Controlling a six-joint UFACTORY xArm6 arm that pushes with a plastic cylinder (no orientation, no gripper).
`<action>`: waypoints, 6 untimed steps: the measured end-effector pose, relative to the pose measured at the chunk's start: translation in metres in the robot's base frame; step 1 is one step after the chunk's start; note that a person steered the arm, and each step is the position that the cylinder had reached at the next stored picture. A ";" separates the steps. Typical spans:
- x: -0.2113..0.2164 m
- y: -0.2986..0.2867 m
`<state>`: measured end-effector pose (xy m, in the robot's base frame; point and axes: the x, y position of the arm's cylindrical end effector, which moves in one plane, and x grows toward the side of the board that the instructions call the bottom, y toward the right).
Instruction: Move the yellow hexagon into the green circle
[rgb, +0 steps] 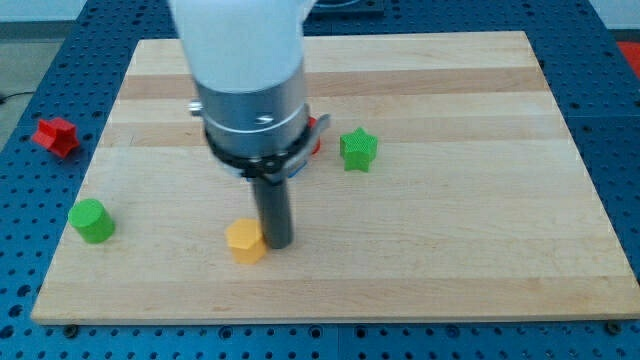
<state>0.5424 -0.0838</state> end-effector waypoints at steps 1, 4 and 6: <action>0.009 -0.072; 0.022 -0.055; 0.024 -0.126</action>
